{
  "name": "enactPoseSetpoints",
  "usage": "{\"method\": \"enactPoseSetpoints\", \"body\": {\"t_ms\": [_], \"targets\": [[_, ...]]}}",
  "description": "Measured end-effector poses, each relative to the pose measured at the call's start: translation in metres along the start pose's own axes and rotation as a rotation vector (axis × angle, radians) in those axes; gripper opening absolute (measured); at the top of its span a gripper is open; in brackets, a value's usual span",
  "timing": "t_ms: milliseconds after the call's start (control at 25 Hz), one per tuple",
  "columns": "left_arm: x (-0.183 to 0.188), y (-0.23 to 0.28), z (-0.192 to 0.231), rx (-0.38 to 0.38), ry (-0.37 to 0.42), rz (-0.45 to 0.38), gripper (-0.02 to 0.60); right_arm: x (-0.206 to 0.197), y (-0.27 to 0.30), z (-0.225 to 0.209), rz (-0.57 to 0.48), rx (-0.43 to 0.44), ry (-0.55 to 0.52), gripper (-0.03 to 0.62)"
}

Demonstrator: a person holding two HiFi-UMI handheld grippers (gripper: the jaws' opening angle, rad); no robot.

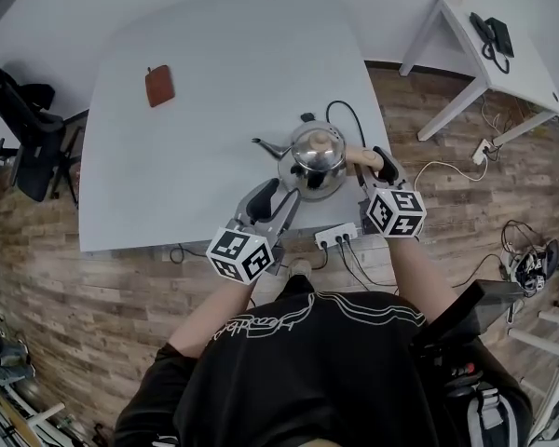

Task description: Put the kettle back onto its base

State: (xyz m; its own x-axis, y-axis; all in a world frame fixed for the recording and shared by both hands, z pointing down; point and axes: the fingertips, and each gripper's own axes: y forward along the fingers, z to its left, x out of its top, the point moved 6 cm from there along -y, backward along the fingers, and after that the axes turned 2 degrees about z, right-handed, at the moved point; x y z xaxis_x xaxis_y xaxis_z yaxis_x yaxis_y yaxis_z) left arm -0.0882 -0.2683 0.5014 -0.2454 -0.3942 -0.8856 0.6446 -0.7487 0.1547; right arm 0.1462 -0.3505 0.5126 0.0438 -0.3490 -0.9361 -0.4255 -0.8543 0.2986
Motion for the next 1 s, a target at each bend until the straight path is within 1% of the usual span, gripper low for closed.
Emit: {"method": "enactPoseSetpoints", "body": {"t_ms": [80, 160, 200, 240, 360, 480, 640, 760, 800, 840, 880, 920, 960, 1000], "targets": [[-0.002, 0.002, -0.007, -0.016, 0.0, 0.007, 0.192, 0.0, 0.0, -0.001, 0.022, 0.01, -0.005, 0.187], [-0.003, 0.005, -0.012, -0.029, -0.002, 0.013, 0.19, -0.008, -0.001, -0.003, 0.068, 0.04, 0.028, 0.187], [-0.004, 0.006, -0.015, -0.033, -0.003, 0.014, 0.19, -0.014, -0.003, -0.004, 0.092, 0.058, 0.051, 0.206], [-0.005, 0.007, -0.017, -0.037, -0.004, 0.014, 0.19, -0.02, -0.006, -0.003, 0.115, 0.074, 0.062, 0.212], [-0.005, 0.009, -0.022, -0.047, -0.004, 0.015, 0.19, -0.037, -0.017, 0.003, 0.161, 0.107, 0.047, 0.212], [-0.006, 0.01, -0.026, -0.055, -0.008, 0.018, 0.189, -0.042, -0.03, 0.009, 0.159, 0.129, 0.069, 0.212], [-0.009, 0.004, -0.037, -0.066, -0.004, 0.02, 0.179, -0.035, -0.056, 0.02, 0.136, 0.183, 0.094, 0.212], [-0.01, -0.006, -0.051, -0.078, -0.003, 0.015, 0.147, -0.026, -0.08, 0.033, 0.137, 0.271, 0.113, 0.211], [-0.01, -0.01, -0.056, -0.081, -0.001, 0.009, 0.126, -0.021, -0.089, 0.039, 0.128, 0.302, 0.114, 0.209], [-0.01, -0.015, -0.063, -0.083, 0.001, 0.003, 0.109, -0.016, -0.1, 0.045, 0.113, 0.327, 0.107, 0.186], [-0.01, -0.02, -0.069, -0.085, 0.003, -0.001, 0.089, -0.011, -0.111, 0.051, 0.094, 0.345, 0.091, 0.108], [-0.01, -0.026, -0.077, -0.088, 0.007, 0.0, 0.058, -0.005, -0.123, 0.057, 0.076, 0.363, 0.07, 0.01], [-0.011, -0.031, -0.085, -0.092, 0.015, 0.009, 0.024, -0.001, -0.135, 0.063, 0.06, 0.384, 0.051, 0.006], [-0.012, -0.037, -0.094, -0.099, 0.029, 0.025, 0.006, 0.003, -0.146, 0.07, 0.05, 0.41, 0.037, 0.006]]}}
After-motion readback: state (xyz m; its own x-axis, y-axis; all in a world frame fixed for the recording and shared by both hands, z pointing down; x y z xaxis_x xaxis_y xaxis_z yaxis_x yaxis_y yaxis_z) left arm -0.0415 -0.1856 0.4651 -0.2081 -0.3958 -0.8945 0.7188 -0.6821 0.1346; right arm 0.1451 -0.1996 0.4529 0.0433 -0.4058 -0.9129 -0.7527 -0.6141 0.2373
